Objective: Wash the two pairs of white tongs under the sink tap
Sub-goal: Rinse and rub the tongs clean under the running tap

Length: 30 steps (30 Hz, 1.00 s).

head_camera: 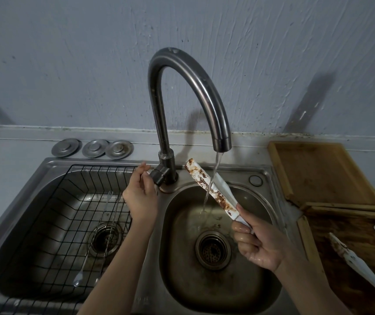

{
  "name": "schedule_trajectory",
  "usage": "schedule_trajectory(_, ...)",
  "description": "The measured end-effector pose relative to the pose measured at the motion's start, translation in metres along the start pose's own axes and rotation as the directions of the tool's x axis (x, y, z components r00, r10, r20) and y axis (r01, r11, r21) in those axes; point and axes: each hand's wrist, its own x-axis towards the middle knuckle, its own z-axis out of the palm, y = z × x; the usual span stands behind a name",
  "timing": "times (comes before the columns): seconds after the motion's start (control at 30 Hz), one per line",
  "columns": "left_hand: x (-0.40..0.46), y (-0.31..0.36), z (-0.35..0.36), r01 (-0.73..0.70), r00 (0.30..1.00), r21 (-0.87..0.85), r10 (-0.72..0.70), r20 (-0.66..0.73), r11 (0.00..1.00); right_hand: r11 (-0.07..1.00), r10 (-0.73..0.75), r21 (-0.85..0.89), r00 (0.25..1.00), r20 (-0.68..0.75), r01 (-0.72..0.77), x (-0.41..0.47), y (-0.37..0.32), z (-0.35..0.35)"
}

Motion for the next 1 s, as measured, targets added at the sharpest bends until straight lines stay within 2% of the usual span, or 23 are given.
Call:
schedule_trajectory(0.17,-0.005,0.010,-0.004,0.056,0.997,-0.005,-0.056,0.051,0.998,1.000,-0.001,0.008,1.000,0.008,0.001,0.000,-0.001,0.002)
schedule_trajectory(0.3,-0.043,0.022,-0.006,-0.051,0.999,-0.094,0.050,-0.014,0.994,1.000,0.001,0.015,1.000,0.005,-0.002,0.002,0.002,0.005)
schedule_trajectory(0.37,-0.072,0.024,-0.003,0.022,0.996,-0.169,-0.007,0.086,0.985,1.000,0.002,0.020,1.000,0.007,-0.002,0.004,0.005,0.008)
schedule_trajectory(0.4,-0.085,0.026,-0.001,0.140,0.976,-0.219,-0.098,0.192,0.966,1.000,0.003,0.016,1.000,0.011,-0.003,0.006,0.007,0.010)
schedule_trajectory(0.43,-0.097,0.029,0.002,0.296,0.922,-0.266,-0.202,0.331,0.917,1.000,0.005,0.012,1.000,0.017,-0.005,0.008,0.008,0.012)
schedule_trajectory(0.5,-0.111,0.030,0.009,0.578,0.741,-0.300,-0.336,0.581,0.759,1.000,-0.003,0.005,0.999,0.033,0.003,0.013,0.012,0.019)
schedule_trajectory(0.53,-0.114,0.030,0.011,0.643,0.679,-0.300,-0.343,0.650,0.705,1.000,-0.016,0.006,0.999,0.038,0.015,0.015,0.015,0.022)
schedule_trajectory(0.6,-0.113,0.028,0.011,0.692,0.633,-0.314,-0.336,0.698,0.651,0.999,-0.031,0.010,0.999,0.038,0.030,0.018,0.022,0.025)
schedule_trajectory(0.7,-0.104,0.025,0.008,0.720,0.605,-0.304,-0.349,0.716,0.624,1.000,-0.018,-0.003,1.000,0.022,0.018,0.015,0.029,0.025)
schedule_trajectory(0.9,-0.095,0.025,0.011,0.754,0.562,-0.212,-0.443,0.699,0.622,1.000,0.005,-0.021,1.000,-0.007,-0.005,0.011,0.033,0.027)
schedule_trajectory(1.0,-0.095,0.026,0.014,0.719,0.541,-0.134,-0.428,0.724,0.682,1.000,0.013,0.002,1.000,-0.026,-0.013,0.011,0.035,0.026)
